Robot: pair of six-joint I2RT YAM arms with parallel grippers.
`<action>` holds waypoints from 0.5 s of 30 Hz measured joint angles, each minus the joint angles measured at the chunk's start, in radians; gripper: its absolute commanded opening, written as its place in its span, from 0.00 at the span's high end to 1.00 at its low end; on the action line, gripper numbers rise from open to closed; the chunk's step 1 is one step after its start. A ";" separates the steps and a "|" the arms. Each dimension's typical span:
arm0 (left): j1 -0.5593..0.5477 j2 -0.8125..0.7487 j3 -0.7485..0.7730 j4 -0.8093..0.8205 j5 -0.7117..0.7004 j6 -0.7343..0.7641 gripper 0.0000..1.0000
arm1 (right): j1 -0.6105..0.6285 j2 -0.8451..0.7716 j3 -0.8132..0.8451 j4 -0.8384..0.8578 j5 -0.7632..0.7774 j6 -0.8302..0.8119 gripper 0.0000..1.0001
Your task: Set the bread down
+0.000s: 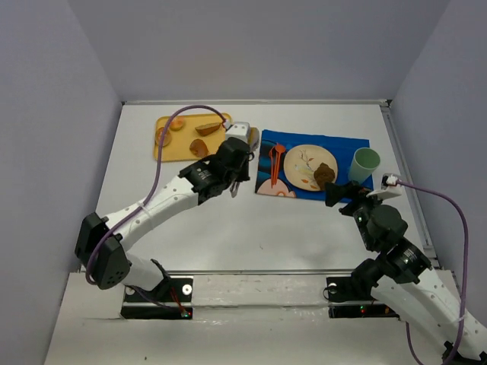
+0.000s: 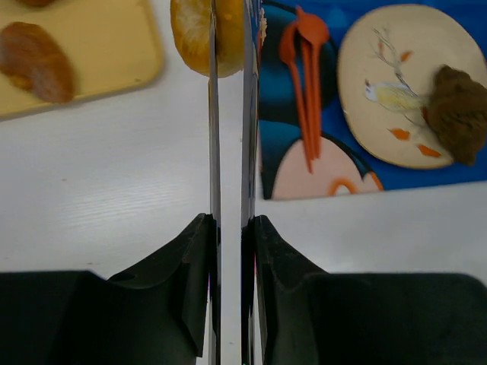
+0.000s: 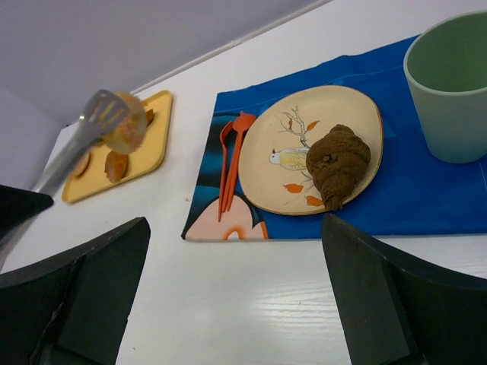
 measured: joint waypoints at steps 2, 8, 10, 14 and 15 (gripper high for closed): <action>-0.114 0.038 0.026 0.004 0.016 -0.013 0.94 | 0.000 -0.010 0.000 0.000 -0.005 0.000 0.00; -0.287 0.258 0.187 0.021 0.033 -0.021 0.94 | 0.000 -0.053 -0.002 0.000 -0.009 0.000 0.00; -0.318 0.338 0.257 0.009 0.027 -0.019 0.94 | 0.000 -0.064 -0.002 -0.001 -0.009 0.000 0.00; -0.365 0.483 0.372 -0.028 0.011 -0.020 0.93 | 0.000 -0.072 -0.005 -0.002 -0.009 0.000 0.00; -0.370 0.504 0.391 -0.039 0.006 -0.020 0.90 | 0.000 -0.072 -0.006 -0.002 -0.009 0.000 0.00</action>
